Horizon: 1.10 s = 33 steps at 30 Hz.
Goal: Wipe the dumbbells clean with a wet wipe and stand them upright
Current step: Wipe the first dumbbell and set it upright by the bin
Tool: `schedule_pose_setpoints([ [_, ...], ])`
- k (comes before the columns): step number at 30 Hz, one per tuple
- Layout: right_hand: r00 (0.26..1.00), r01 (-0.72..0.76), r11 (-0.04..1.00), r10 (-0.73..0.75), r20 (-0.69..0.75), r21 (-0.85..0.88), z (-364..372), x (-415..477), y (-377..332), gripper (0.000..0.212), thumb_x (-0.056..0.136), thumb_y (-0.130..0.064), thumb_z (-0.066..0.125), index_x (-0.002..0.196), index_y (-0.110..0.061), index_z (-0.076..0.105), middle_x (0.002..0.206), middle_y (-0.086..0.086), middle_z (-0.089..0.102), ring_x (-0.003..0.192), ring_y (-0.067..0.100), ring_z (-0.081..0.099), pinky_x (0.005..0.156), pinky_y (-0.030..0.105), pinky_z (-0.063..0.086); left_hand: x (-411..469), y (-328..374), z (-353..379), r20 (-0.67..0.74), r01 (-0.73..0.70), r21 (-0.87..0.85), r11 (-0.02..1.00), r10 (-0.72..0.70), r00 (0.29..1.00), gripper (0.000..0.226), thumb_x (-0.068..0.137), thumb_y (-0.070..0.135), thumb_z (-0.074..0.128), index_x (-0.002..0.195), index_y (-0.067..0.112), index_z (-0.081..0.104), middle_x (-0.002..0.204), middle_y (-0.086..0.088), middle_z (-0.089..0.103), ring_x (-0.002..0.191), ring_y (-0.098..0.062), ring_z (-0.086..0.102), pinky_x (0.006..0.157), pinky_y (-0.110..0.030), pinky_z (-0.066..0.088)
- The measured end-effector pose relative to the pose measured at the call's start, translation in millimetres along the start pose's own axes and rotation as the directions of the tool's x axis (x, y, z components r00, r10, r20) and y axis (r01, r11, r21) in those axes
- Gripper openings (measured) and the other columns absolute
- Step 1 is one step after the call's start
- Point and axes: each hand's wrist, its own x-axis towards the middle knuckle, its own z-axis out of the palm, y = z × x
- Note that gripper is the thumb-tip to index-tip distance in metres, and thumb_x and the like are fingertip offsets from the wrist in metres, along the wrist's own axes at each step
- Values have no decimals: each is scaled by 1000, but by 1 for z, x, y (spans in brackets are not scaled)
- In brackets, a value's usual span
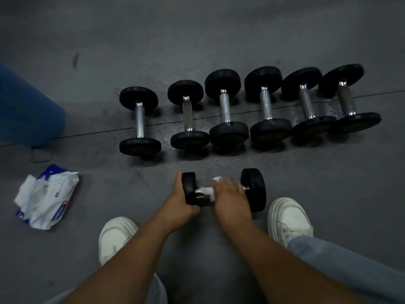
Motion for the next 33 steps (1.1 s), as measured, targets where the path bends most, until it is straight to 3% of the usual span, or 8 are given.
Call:
schedule_pose_setpoints([
  [5, 993, 116, 993, -116, 19, 11, 8, -29, -9, 51, 98, -23, 27, 148, -15, 33, 153, 5, 34, 144, 23, 25, 118, 36, 11, -23, 7, 28, -181, 92, -70, 993, -104, 978, 90, 85, 6, 63, 153, 34, 11, 134, -3, 51, 113, -19, 55, 98, -36, 49],
  [9, 995, -95, 995, 95, 12, -38, 11, -41, 4, 53, 100, -20, 37, 151, -10, 24, 155, 9, 29, 144, 23, 23, 120, 39, 13, -43, 4, 55, -299, 203, -84, 976, -219, 929, 88, 80, 10, 55, 151, 40, 12, 138, -8, 51, 118, -26, 56, 103, -46, 46],
  [13, 989, 111, 993, -106, 101, -45, 21, -63, -16, 56, 98, -20, 39, 152, -11, 25, 157, 7, 27, 146, 22, 23, 119, 40, 11, -74, -1, 75, -303, 271, -114, 956, -293, 907, 85, 87, 21, 59, 153, 42, 8, 142, -9, 50, 120, -28, 56, 103, -44, 46],
  [16, 992, -105, 987, 113, 59, -123, 15, -72, -6, 57, 98, -19, 36, 152, -8, 24, 151, 10, 35, 141, 24, 29, 117, 41, 12, -97, -6, 83, -261, 330, -115, 937, -349, 900, 89, 89, 9, 51, 157, 37, 1, 150, -12, 41, 130, -31, 48, 109, -40, 39],
  [19, 985, 20, 998, -8, 173, -65, 20, -94, -15, 59, 100, -17, 35, 154, -10, 13, 160, 9, 18, 148, 22, 12, 120, 41, 8, -109, -13, 91, -266, 337, -257, 906, -401, 876, 78, 89, 8, 51, 156, 28, 17, 144, -12, 49, 125, -31, 52, 108, -39, 40],
  [26, 956, -3, 991, 43, 291, -136, 13, -110, -18, 60, 100, -21, 38, 154, -11, 14, 157, 8, 24, 144, 25, 22, 116, 41, 20, -123, -13, 103, -217, 301, -664, 685, -561, 799, 43, 88, 0, 43, 116, 30, 55, 112, -19, 67, 101, -38, 63, 90, -47, 51],
  [30, 961, -129, 970, 174, 217, -205, 6, -103, -8, 56, 98, -28, 25, 151, -10, 23, 148, 8, 38, 136, 25, 35, 110, 37, 26, -121, -18, 110, -201, 305, -652, 695, -545, 814, 66, 86, 5, 45, 146, 32, 40, 139, -17, 55, 120, -36, 57, 102, -50, 47],
  [33, 948, -4, 990, 50, 313, -144, 6, -97, -14, 58, 99, -23, 36, 154, -14, 18, 157, 8, 26, 142, 28, 26, 114, 43, 26, -121, -2, 102, -290, 312, -496, 810, -493, 820, 72, 92, 3, 46, 156, 27, 23, 151, -11, 41, 131, -33, 47, 112, -40, 36],
])
